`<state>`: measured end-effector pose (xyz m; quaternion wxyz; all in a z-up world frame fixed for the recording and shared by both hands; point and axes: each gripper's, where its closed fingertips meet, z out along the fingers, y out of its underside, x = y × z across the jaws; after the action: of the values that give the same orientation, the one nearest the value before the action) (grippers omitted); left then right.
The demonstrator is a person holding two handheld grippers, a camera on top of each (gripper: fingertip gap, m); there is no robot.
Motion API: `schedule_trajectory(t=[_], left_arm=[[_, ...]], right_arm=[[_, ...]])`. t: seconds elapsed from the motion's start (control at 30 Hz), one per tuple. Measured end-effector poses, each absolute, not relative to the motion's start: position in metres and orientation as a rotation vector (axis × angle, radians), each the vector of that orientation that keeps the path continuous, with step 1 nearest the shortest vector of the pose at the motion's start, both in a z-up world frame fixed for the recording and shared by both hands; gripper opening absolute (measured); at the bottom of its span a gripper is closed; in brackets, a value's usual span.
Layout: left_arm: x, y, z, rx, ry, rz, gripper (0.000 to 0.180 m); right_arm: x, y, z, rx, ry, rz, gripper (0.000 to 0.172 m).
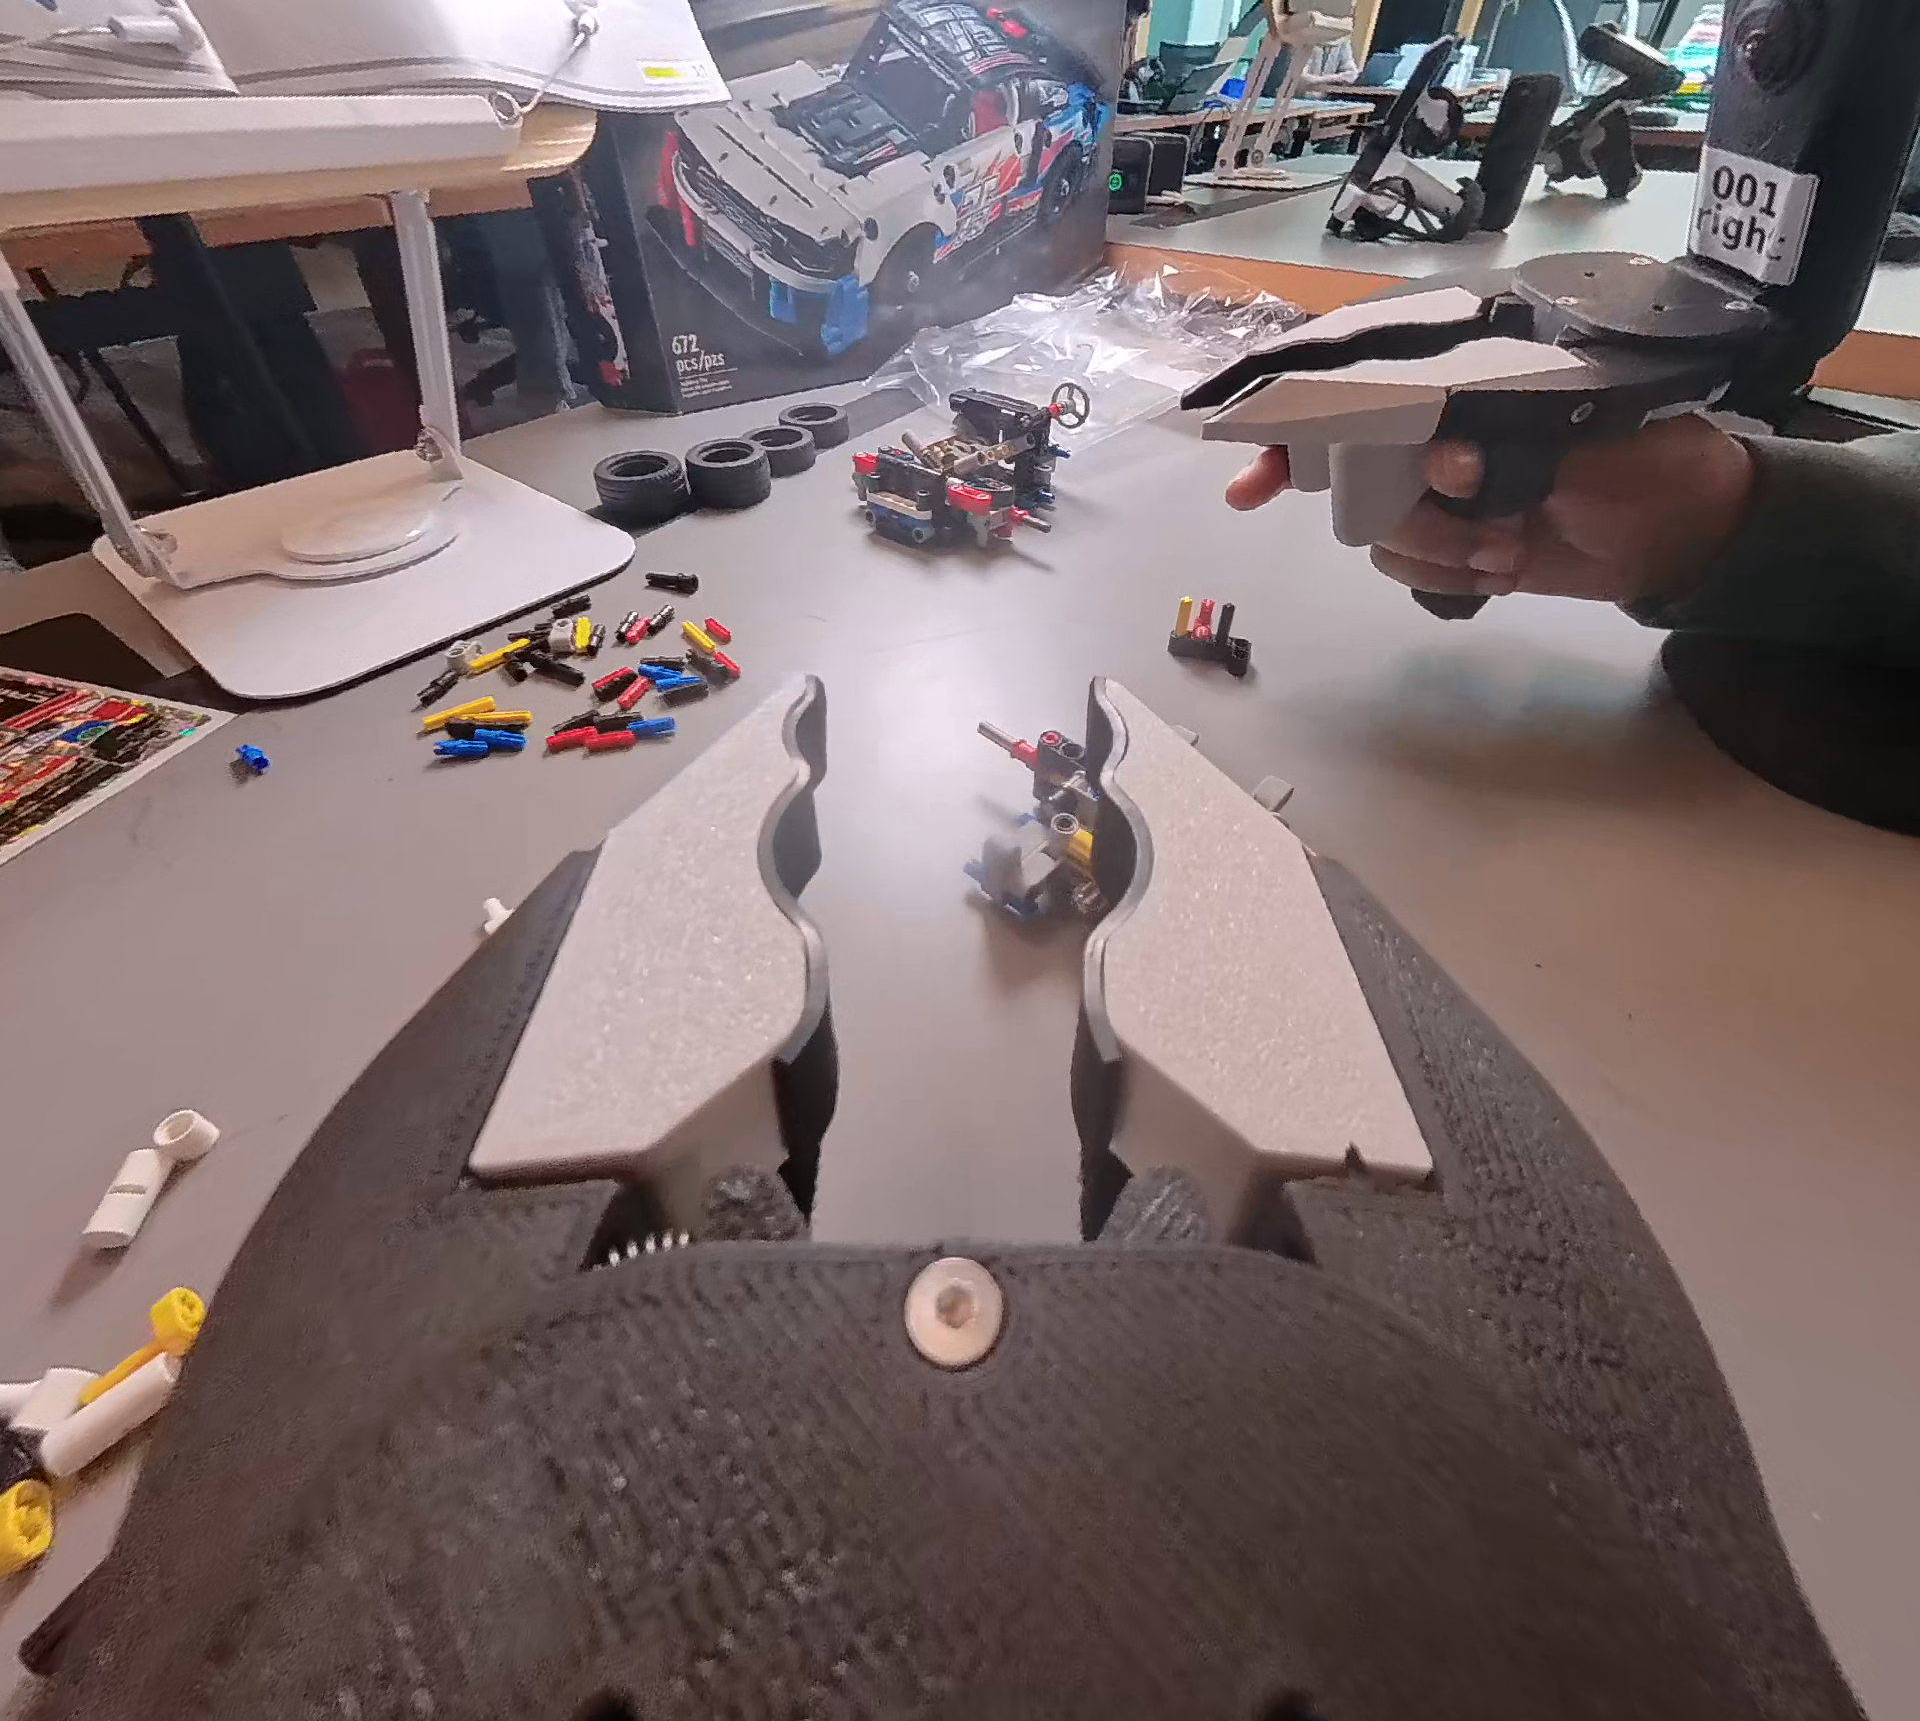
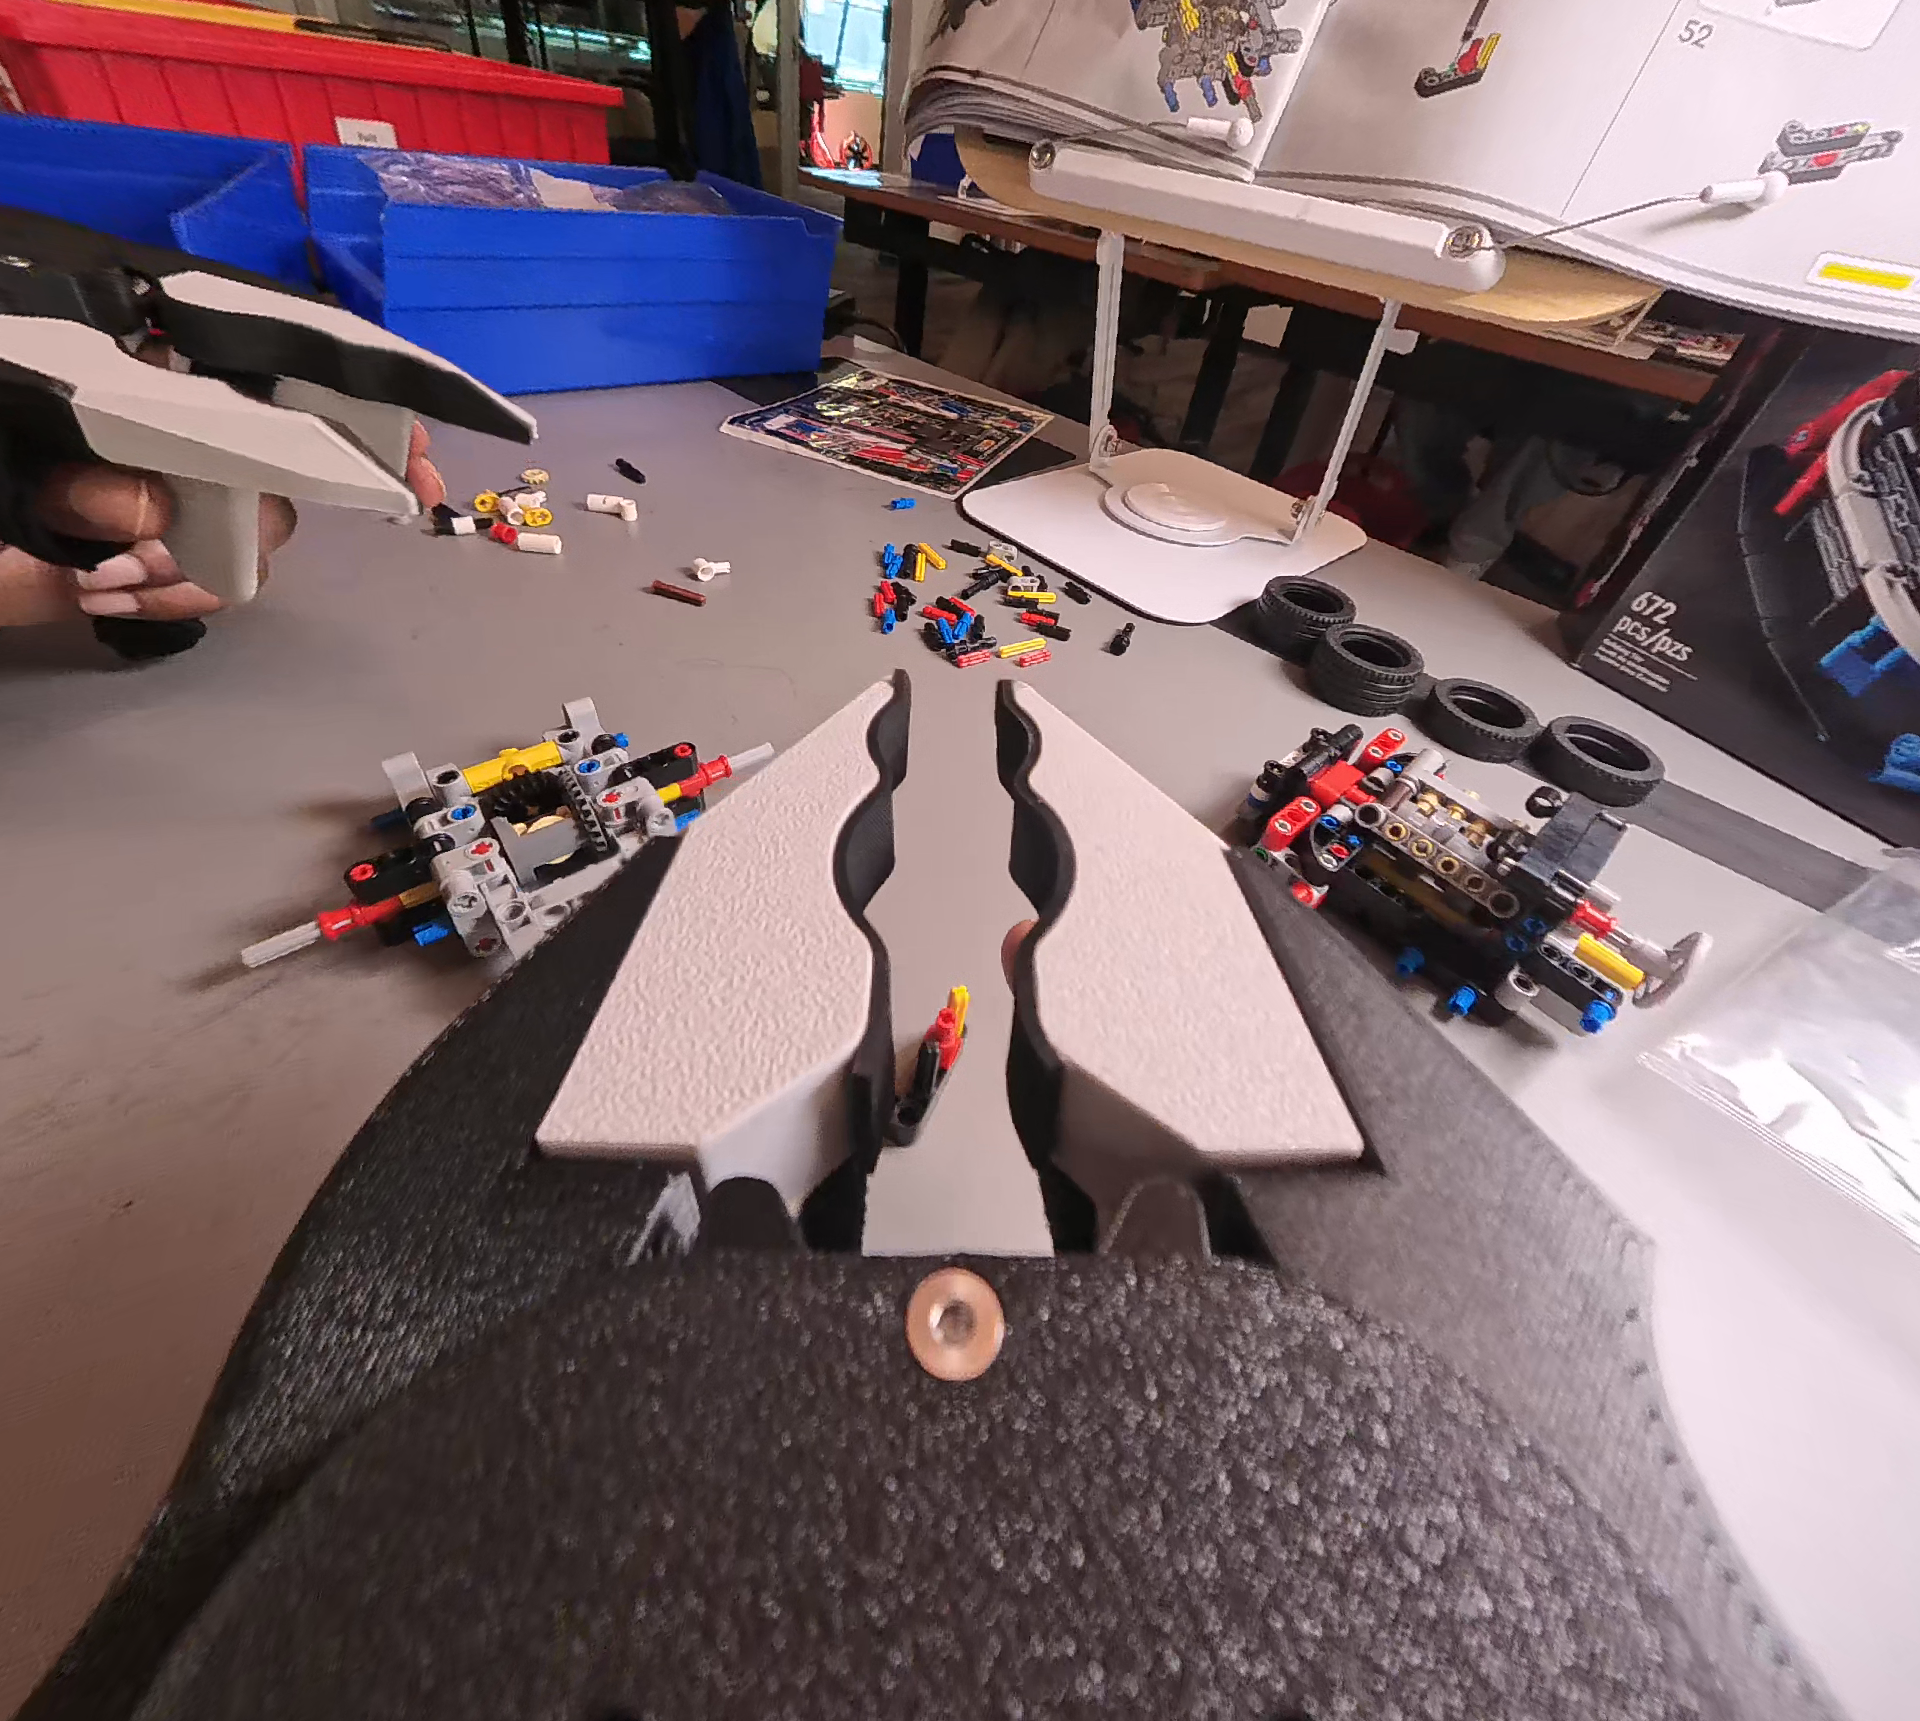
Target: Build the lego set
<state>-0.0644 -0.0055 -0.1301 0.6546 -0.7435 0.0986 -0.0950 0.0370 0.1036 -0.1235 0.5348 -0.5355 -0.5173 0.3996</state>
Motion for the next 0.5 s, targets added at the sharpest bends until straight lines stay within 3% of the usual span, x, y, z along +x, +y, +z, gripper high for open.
schedule_trajectory(t=[0.5], left_arm=[[-0.091,-0.016,-0.108,-1.57,0.075,-0.177,0.054]], right_arm=[[0.043,0.122,-0.118,-1.309,-1.124,1.034,0.018]])
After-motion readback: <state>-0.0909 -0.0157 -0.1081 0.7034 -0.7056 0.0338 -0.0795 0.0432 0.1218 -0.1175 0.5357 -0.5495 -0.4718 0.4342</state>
